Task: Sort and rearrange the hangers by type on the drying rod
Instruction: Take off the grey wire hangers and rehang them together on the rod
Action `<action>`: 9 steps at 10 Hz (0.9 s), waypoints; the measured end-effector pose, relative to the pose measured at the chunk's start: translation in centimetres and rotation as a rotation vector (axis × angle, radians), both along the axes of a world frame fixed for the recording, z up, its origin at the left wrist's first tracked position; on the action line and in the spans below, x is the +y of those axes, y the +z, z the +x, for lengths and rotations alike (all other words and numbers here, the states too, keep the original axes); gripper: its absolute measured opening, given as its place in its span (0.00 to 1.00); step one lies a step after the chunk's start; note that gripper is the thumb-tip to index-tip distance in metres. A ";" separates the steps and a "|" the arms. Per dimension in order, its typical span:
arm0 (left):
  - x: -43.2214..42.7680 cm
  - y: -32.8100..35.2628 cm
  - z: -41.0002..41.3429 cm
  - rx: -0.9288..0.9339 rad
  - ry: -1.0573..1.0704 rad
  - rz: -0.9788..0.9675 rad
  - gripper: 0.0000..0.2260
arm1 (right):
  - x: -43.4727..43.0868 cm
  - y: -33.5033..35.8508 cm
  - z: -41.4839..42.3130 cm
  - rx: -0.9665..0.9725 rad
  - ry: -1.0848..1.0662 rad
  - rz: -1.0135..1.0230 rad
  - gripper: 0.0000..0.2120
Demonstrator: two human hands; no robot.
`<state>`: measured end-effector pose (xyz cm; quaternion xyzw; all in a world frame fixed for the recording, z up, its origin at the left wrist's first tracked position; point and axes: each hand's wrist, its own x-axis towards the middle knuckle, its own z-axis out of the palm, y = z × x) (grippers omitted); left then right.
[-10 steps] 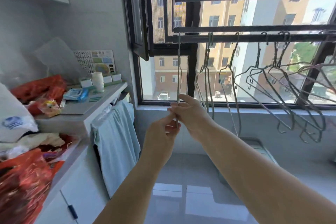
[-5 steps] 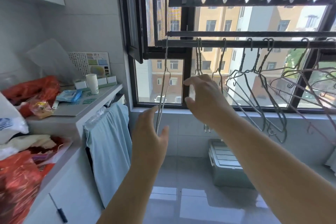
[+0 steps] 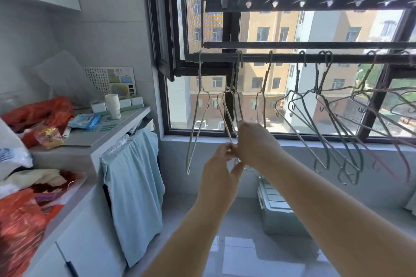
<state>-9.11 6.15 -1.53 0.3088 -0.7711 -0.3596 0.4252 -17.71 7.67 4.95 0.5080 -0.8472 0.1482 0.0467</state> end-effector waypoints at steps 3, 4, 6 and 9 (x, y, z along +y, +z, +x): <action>-1.4 0.3 -0.4 0.170 0.123 -0.076 0.14 | -1.2 0.2 -0.5 -0.261 0.108 -0.273 0.20; -2.0 1.5 -0.5 0.218 0.144 -0.116 0.14 | -2.1 1.0 -0.5 -0.311 0.130 -0.347 0.15; -3.4 3.5 -1.4 0.270 0.072 -0.056 0.18 | -3.9 3.7 -0.5 -0.638 0.147 -0.529 0.12; -4.2 -2.9 0.2 0.159 -0.184 0.099 0.23 | -1.5 -3.1 1.3 -1.099 0.132 -0.582 0.10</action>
